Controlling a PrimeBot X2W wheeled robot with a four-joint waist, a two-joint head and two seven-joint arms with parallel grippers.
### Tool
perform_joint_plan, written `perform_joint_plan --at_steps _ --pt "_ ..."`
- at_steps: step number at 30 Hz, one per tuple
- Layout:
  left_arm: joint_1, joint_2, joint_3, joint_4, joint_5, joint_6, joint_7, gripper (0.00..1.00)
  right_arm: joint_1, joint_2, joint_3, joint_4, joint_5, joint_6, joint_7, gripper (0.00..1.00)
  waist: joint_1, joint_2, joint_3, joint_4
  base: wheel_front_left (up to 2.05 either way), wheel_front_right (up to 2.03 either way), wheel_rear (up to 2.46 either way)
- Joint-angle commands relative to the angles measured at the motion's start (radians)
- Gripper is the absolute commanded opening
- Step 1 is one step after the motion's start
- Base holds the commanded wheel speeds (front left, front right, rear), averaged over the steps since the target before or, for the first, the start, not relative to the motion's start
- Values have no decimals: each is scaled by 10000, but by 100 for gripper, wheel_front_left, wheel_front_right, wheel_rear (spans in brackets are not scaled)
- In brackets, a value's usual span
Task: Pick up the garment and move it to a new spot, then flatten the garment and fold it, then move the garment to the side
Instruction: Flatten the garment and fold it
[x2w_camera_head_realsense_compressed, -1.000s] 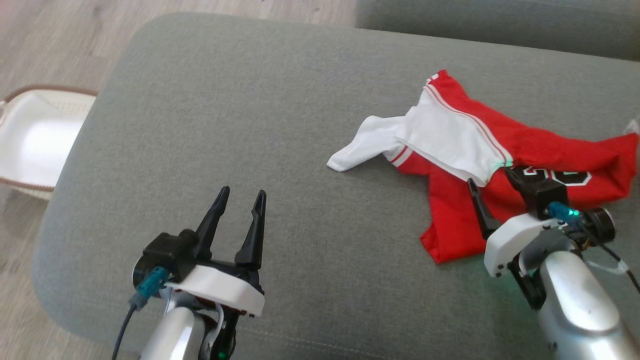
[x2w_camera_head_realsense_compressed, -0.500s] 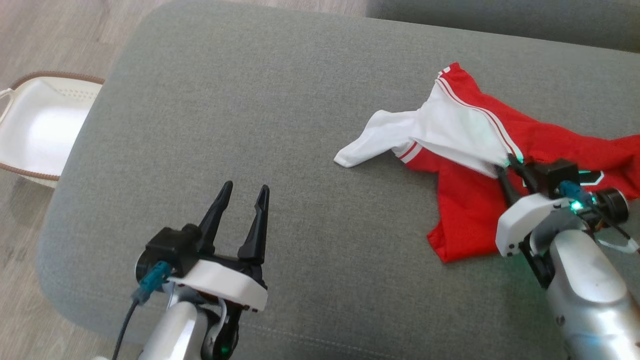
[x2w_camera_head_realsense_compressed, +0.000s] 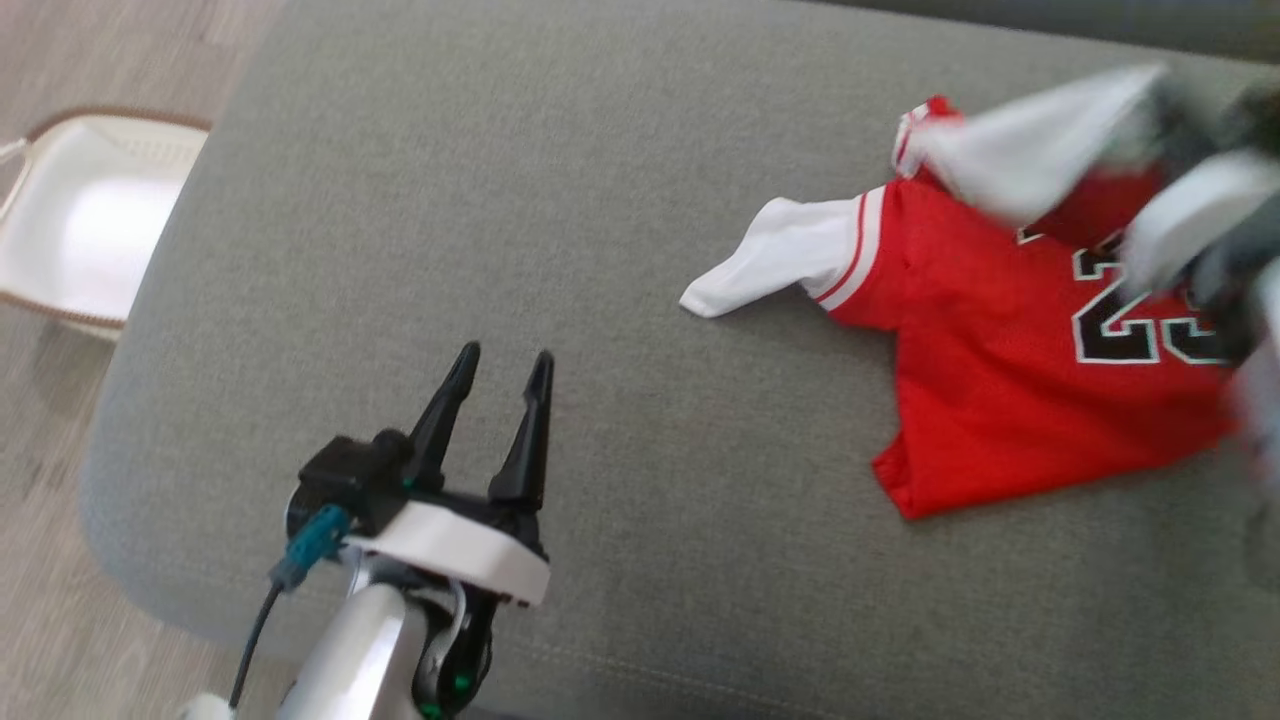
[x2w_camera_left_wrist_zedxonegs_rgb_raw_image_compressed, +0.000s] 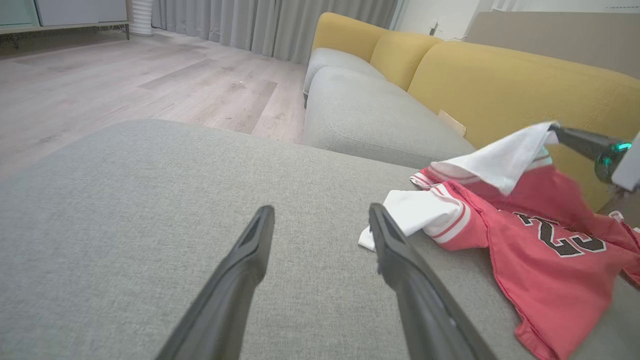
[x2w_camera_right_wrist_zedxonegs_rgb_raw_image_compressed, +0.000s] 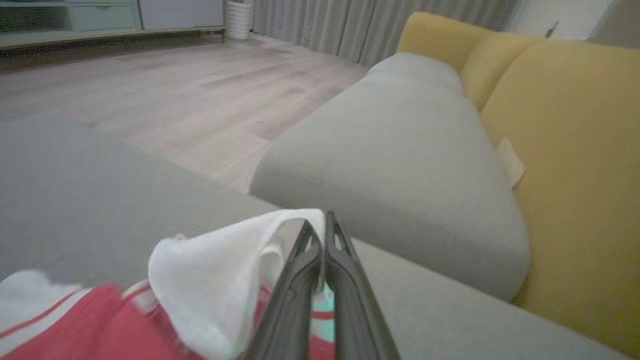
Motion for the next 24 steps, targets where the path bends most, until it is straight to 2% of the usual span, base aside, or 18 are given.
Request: perform_joint_plan --at_steps 1,5,8,16,20,21,22,24 --pt "-523 22 235 -400 -87 7 -59 100 -701 -391 73 -207 60 -9 105 0 -1 0 280 195 0 0 0" --pt "-746 22 -1 -412 -245 18 -59 100 -2152 -1163 -82 253 68 -9 368 0 -1 0 647 539 0 0 0" --pt "-887 22 -155 -426 -383 58 -59 100 -3149 -1367 -49 540 -105 -9 365 0 -1 0 840 824 0 0 0" --pt "-1047 22 -497 -502 -682 167 -59 100 -5451 -1186 33 1346 -732 -9 -163 0 -1 0 1174 1368 0 0 0" --pt "-1088 22 -568 -514 -740 196 -59 100 -5936 -985 -54 1849 -1069 -9 -357 0 -1 0 1255 1456 0 0 0" --pt "-1097 22 -590 -516 -759 211 -59 100 -6006 -942 -43 2046 -1233 -9 -368 70 -1 0 1265 1468 0 0 0" --pt "-1105 22 -605 -517 -773 229 -59 100 -6043 -891 -42 2247 -1376 -9 -367 100 -1 0 1270 1467 0 0 0" --pt "-1112 22 -610 -514 -785 275 -59 100 -6001 -770 -58 2632 -1579 -9 -399 100 -1 0 1253 1423 0 0 0"
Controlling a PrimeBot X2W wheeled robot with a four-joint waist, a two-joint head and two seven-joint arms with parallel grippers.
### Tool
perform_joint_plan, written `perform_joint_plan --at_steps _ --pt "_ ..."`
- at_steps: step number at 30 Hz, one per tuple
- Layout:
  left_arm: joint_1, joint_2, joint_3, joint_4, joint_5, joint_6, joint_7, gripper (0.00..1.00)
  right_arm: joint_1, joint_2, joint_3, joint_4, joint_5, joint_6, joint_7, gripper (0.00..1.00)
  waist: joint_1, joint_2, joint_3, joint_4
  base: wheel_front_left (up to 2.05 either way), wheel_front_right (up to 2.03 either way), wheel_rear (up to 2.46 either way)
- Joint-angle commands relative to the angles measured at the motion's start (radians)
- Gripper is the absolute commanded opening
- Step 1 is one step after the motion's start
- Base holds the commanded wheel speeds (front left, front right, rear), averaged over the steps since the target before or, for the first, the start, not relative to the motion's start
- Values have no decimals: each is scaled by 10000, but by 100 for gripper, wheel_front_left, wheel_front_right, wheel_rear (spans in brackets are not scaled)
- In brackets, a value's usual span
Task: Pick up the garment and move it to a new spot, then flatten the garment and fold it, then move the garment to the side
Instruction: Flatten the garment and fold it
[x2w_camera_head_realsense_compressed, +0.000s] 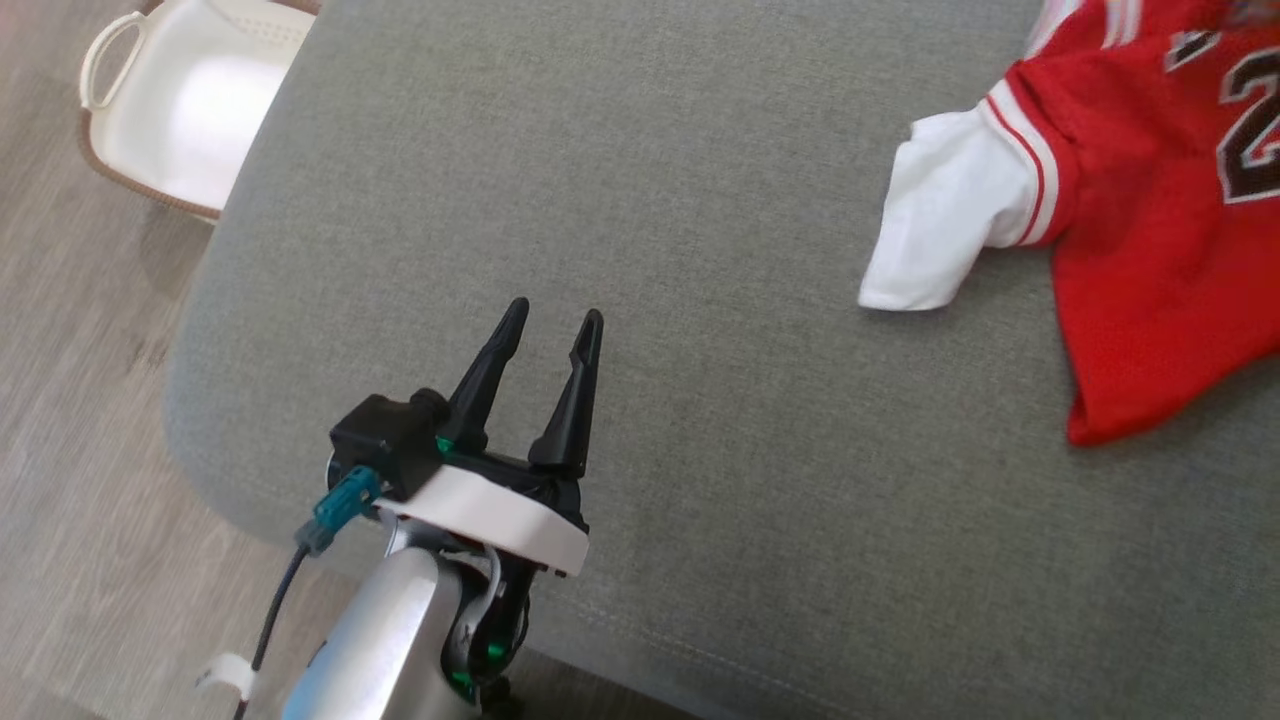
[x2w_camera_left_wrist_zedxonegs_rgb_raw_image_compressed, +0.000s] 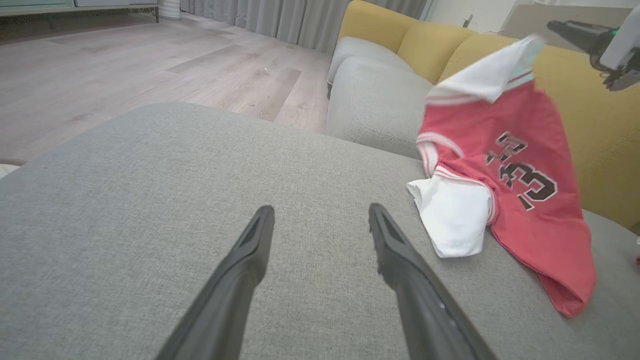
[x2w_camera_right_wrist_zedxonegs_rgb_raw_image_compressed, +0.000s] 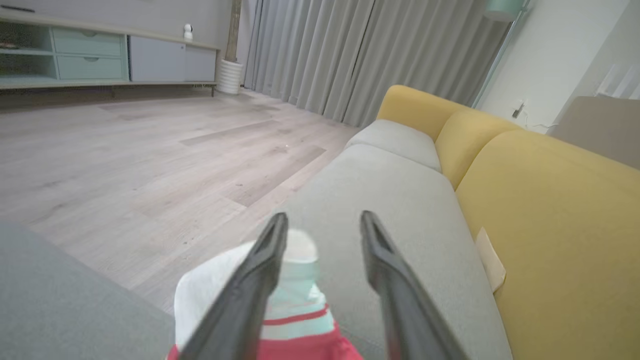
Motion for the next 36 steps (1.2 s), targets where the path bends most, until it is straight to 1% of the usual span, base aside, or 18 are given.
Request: perform_joint_plan --at_steps 1,5,9,15,19,22,25,28,32,35,36 --pt "-313 60 293 -322 -56 76 -59 100 -67 253 11 -120 -114 -9 -141 100 -1 0 -51 -76 0 0 0" --pt "-327 60 417 -219 13 68 -59 100 484 553 22 394 -102 -9 -633 100 -1 0 -281 -346 0 0 0" --pt "-263 60 670 -127 202 32 -59 100 1265 1016 5 682 305 -9 -1298 100 -1 0 -720 -785 0 0 0" --pt "46 60 1108 -19 575 -53 -59 100 2833 1723 81 276 1269 -9 -1824 100 -1 0 -1587 -1604 0 0 0" --pt "322 60 1458 34 795 -123 -59 100 4180 2145 111 -539 2007 -9 -1884 100 -1 0 -2190 -2149 0 0 0" --pt "597 60 1748 7 712 -147 -59 100 5409 2453 15 -1585 2520 -9 -1890 100 -1 0 -2605 -2552 0 0 0" --pt "865 60 1961 24 831 -174 -59 100 6768 2767 -95 -2575 2774 -9 -1892 100 -1 0 -2979 -2930 0 0 0" --pt "1074 60 2133 22 896 -196 -59 100 8049 3099 -132 -3421 2794 -9 -1893 100 -1 0 -3244 -3239 0 0 0" --pt "1316 60 2152 38 919 -218 -59 100 9667 3517 -407 -4368 2795 -9 -1880 100 -1 0 -3562 -3451 0 0 0" --pt "1585 60 2112 50 984 -250 -59 100 10903 3794 -473 -5141 2435 -9 -1746 100 -1 0 -3687 -3606 0 0 0" --pt "1632 60 2088 72 1023 -276 -59 100 11106 3846 -510 -5309 2397 -9 -1702 100 -1 0 -3701 -3627 0 0 0"
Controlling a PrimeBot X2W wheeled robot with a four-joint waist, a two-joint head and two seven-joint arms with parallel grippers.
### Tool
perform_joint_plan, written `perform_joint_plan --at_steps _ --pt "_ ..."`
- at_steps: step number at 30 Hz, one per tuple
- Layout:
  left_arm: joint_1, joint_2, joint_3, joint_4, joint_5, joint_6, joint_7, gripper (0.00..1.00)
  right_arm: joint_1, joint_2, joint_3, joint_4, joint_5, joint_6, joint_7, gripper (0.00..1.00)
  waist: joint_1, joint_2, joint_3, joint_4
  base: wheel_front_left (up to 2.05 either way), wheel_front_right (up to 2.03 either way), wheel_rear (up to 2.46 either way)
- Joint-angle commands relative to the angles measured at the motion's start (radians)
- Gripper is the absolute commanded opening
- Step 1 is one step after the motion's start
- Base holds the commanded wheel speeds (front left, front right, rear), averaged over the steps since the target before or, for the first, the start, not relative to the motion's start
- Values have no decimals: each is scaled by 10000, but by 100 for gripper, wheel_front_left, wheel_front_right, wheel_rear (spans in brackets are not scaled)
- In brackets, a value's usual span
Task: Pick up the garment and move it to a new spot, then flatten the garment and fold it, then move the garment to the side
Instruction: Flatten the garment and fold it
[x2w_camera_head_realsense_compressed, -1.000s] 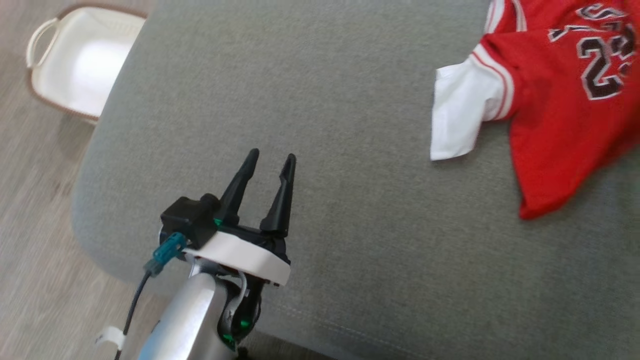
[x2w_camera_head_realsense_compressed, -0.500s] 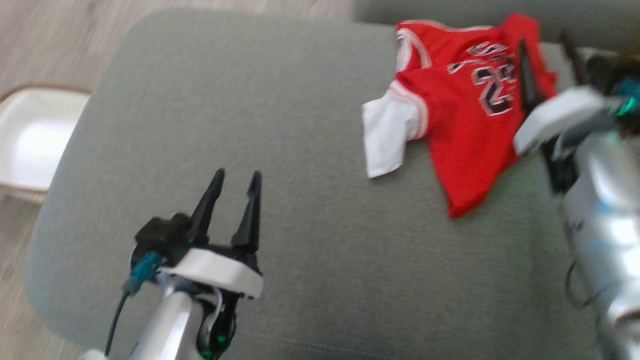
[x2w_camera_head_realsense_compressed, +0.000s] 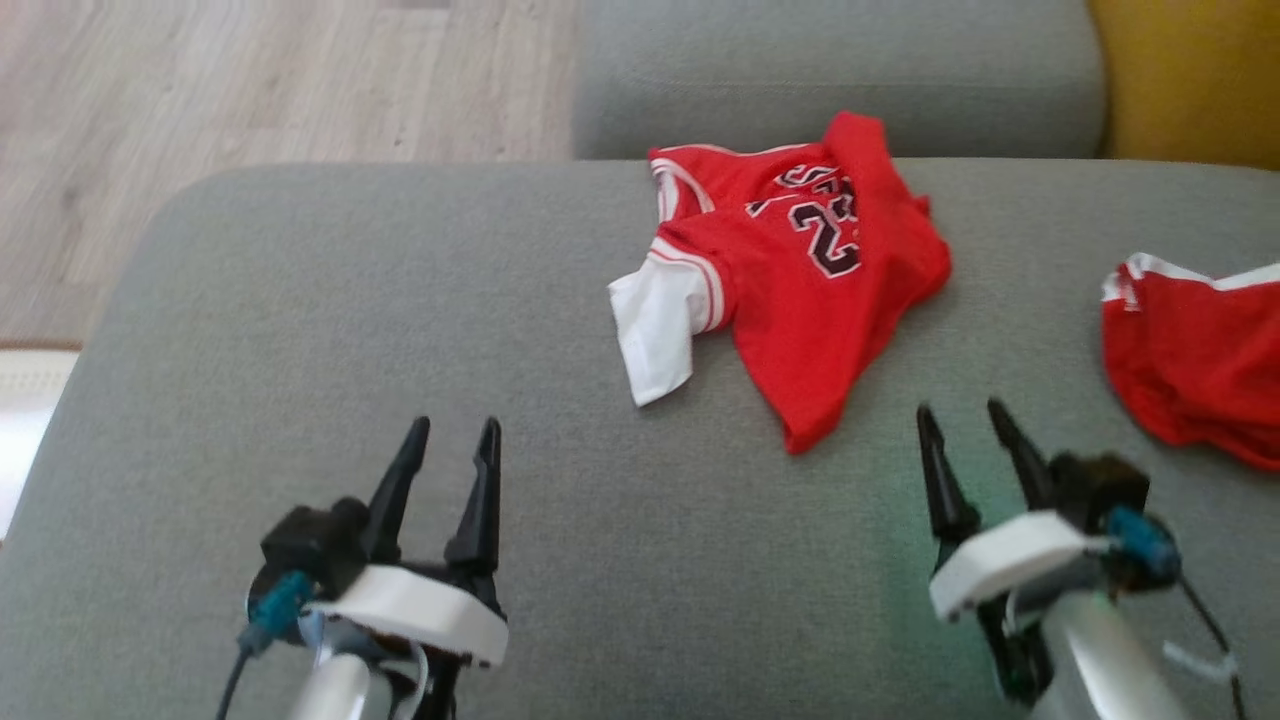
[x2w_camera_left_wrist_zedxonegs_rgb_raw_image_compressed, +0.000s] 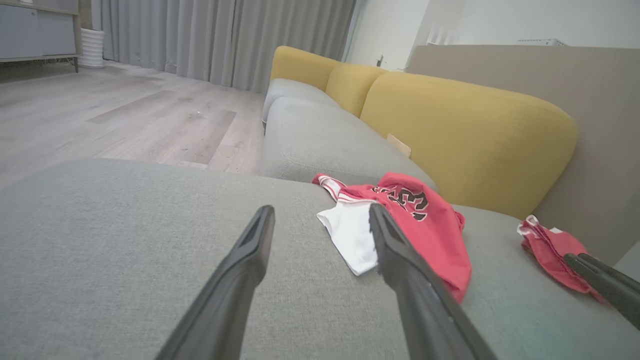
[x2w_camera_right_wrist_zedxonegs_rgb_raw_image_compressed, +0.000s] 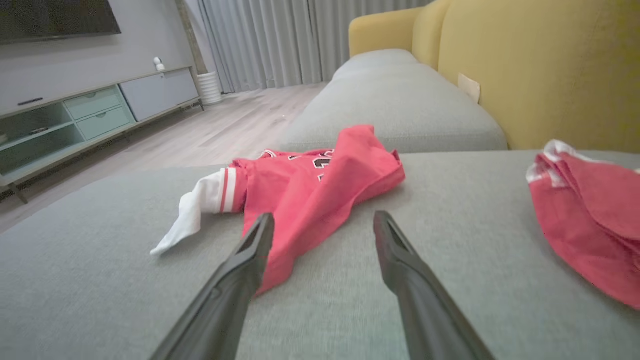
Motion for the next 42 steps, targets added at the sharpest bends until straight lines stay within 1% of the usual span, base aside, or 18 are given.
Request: perform_joint_plan --at_steps 1,6,10,14,19,24,32,37,38,39,42 --pt "-247 56 295 -258 145 -65 -59 100 -139 114 134 -534 -65 -9 29 100 1 -1 -97 -110 0 0 0" --pt "-145 56 262 -197 273 -150 -59 100 452 234 10 -1344 -276 -9 322 100 1 -1 -103 -142 0 0 0" --pt "-204 56 182 -188 259 -177 -59 100 665 249 291 -1791 -352 -9 678 100 1 -1 -2 -13 0 0 0" --pt "-325 56 36 -206 200 -170 -59 100 712 251 551 -1939 -360 -9 1063 100 1 -1 248 245 0 0 0" --pt "-478 56 -73 -166 131 -139 -59 100 493 252 849 -1515 -278 -9 1668 100 1 -1 670 675 0 0 0" --pt "-646 56 -190 -140 71 -131 -59 100 24 253 708 -674 -83 -9 1990 100 1 -1 1015 1167 0 0 0" --pt "-976 56 -287 -163 -24 -138 -59 100 -842 253 243 574 -324 -9 1885 100 1 -1 1416 1730 0 0 0" --pt "-1038 56 -332 -150 -44 -113 -59 100 -1283 253 137 1275 -584 -9 1736 100 1 -1 1504 1860 0 0 0" --pt "-1037 56 -336 -148 -44 -108 -59 100 -1360 254 121 1414 -572 -9 1734 41 1 -1 1506 1863 0 0 0" --pt "-1032 56 -336 -142 -42 -101 -59 100 -1440 254 90 1531 -615 -9 1688 0 1 -1 1500 1854 0 0 0" --pt "-1007 56 -323 -102 -44 -67 -59 100 -1609 254 -4 1821 -989 -9 1499 0 1 -1 1422 1750 0 0 0"
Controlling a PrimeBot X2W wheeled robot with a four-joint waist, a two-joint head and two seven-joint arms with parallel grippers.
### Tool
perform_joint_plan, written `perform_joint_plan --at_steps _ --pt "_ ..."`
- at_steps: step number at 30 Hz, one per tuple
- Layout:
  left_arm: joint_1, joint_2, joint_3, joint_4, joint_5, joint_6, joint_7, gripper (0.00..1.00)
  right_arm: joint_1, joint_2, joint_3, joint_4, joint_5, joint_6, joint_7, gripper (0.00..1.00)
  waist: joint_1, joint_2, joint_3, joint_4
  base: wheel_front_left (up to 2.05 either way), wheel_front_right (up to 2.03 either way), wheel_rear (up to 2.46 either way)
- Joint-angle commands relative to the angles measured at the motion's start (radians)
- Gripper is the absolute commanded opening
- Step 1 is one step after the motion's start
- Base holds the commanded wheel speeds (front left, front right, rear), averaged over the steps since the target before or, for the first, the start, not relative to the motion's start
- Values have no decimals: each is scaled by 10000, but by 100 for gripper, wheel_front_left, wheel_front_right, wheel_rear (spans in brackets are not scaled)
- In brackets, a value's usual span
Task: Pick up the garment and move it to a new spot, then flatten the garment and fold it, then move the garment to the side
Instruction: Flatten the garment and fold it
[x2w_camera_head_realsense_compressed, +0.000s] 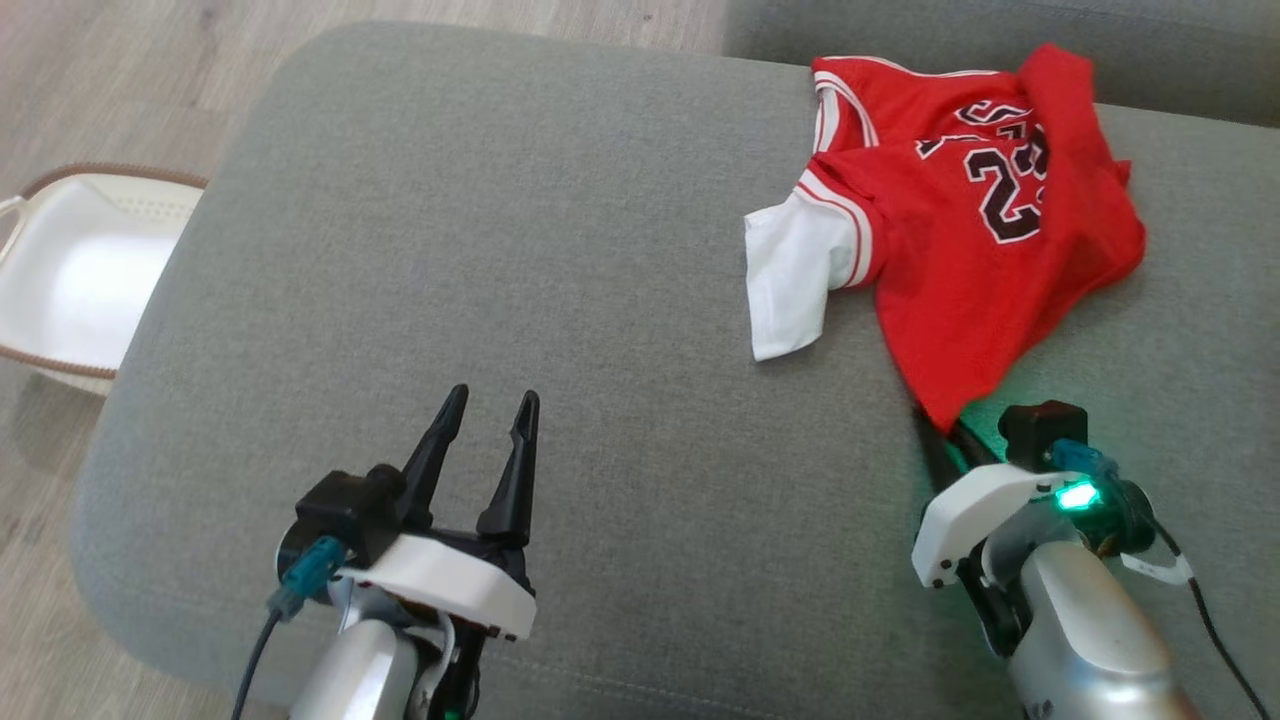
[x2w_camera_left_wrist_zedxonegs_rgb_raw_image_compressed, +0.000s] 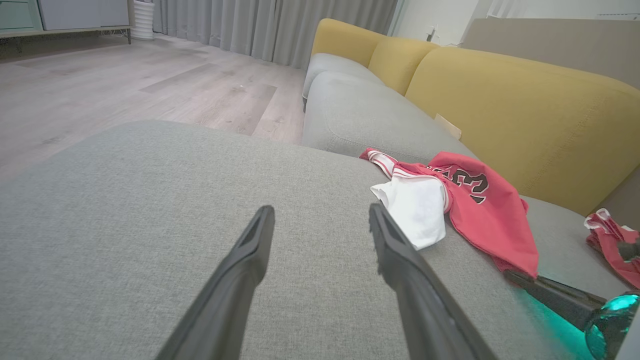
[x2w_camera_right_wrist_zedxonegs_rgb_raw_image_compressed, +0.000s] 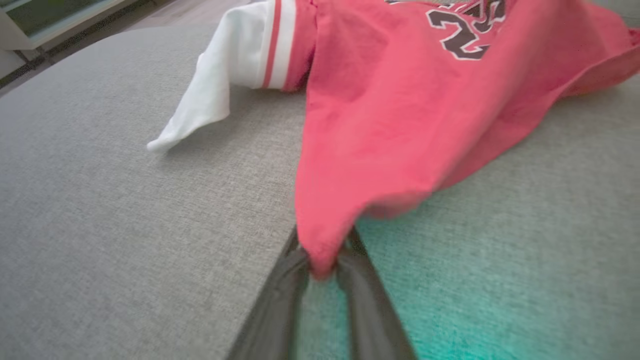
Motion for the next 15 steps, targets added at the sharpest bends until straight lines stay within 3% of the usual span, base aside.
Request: perform_joint_plan --at_steps 1,8,15 --pt "-402 51 310 -278 -67 47 -59 100 -322 37 90 -47 -286 -9 -238 0 0 0 -94 -131 0 0 0" --pt "-270 51 424 -272 -110 75 -59 100 -136 -151 -172 -29 -1368 -9 -474 0 0 0 -491 -611 0 0 0" --pt "31 51 522 -336 -204 102 -59 100 563 -1604 -120 -1151 -2151 -9 126 0 0 0 -1049 -1303 0 0 0"
